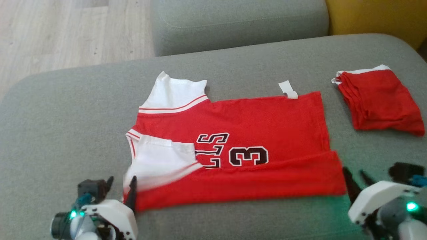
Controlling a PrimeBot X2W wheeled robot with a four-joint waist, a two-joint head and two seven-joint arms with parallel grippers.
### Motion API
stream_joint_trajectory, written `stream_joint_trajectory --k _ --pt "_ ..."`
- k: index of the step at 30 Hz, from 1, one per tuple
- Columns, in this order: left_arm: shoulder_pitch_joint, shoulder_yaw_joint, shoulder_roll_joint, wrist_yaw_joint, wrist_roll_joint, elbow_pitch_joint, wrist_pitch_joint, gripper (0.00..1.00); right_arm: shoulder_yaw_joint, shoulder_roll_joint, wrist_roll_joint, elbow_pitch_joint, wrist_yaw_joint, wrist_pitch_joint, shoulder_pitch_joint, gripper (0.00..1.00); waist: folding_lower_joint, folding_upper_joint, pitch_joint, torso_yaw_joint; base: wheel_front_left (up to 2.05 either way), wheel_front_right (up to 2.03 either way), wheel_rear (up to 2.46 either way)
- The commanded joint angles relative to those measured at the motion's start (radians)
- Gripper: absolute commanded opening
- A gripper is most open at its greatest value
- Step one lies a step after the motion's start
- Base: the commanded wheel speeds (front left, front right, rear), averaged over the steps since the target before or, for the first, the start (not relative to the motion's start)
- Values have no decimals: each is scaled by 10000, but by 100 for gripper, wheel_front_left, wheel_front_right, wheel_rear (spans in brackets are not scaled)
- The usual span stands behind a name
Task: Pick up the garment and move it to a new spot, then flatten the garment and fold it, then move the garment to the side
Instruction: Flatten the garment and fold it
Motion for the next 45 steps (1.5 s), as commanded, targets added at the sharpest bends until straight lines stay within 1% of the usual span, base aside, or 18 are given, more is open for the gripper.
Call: stream_joint_trajectory --k 1,3,8,10,12,15,18,19,20,22,25,28,31,34,37,41,45 --pt "-471 424 288 98 -44 -323 -149 100 32 -123 -88 -512 -9 -119 -254 100 0 0 64 -50 0 0 0" --pt "-611 510 291 189 -51 -411 -316 100 -113 -37 -238 -837 -9 -287 -325 100 0 0 169 -109 0 0 0" --pt "-1271 891 337 406 -107 -947 -978 100 -313 94 -489 -1603 -9 -1253 -859 100 0 0 570 -264 0 0 0" --pt "-1699 967 403 282 -156 -1131 -1146 100 -285 121 -575 -1745 -9 -1578 -1167 100 0 0 785 -339 0 0 0" --pt "-2256 997 516 157 -165 -1220 -1097 100 -231 140 -615 -1839 -9 -1859 -1535 100 0 0 1066 -413 0 0 0" --pt "-3342 914 754 -189 -155 -1118 -703 100 -49 156 -668 -1867 -9 -2088 -2101 100 0 0 1517 -548 0 0 0" --pt "-4643 683 1053 -747 -135 -731 40 100 317 162 -766 -1823 -9 -2140 -2714 100 0 0 2083 -780 0 0 0" --pt "-5596 494 1305 -1172 -97 -234 625 100 586 164 -811 -1761 -9 -2175 -3165 100 0 0 2450 -957 0 0 0" --pt "-6065 395 1408 -1350 -115 48 966 100 717 164 -833 -1725 -9 -2183 -3401 100 0 0 2646 -1056 0 0 0" --pt "-6952 252 1558 -1626 -302 694 1638 100 992 152 -864 -1639 -9 -2206 -3863 100 0 0 2982 -1267 0 0 0" --pt "-8105 -111 1931 -1859 -513 1698 2505 100 1374 80 -887 -1506 -9 -2255 -4498 100 0 0 3403 -1596 0 0 0" --pt "-8957 -501 2307 -1925 -908 2578 3223 100 1746 9 -865 -1350 -9 -2299 -5023 100 0 0 3730 -1942 0 0 0" --pt "-9517 -1328 2694 -1933 -1584 2904 3756 100 1991 -62 -800 -1243 -9 -2359 -5439 100 0 0 4059 -2225 0 0 0" --pt "-9930 -1994 3101 -1935 -2198 3119 4030 100 2141 -120 -753 -1135 -9 -2448 -5740 100 0 0 4338 -2418 0 0 0" --pt "-10267 -2522 3410 -1936 -2588 3374 4082 100 2266 -156 -731 -1042 -9 -2528 -5923 100 0 0 4558 -2539 0 0 0" --pt "-10522 -2946 3578 -1937 -2814 3718 4011 100 2353 -172 -708 -993 -9 -2609 -6004 100 0 0 4698 -2605 0 0 0" --pt "-10710 -3537 3608 -1937 -3179 3999 4009 100 2402 -210 -677 -936 -9 -2661 -6048 100 0 0 4820 -2637 0 0 0"
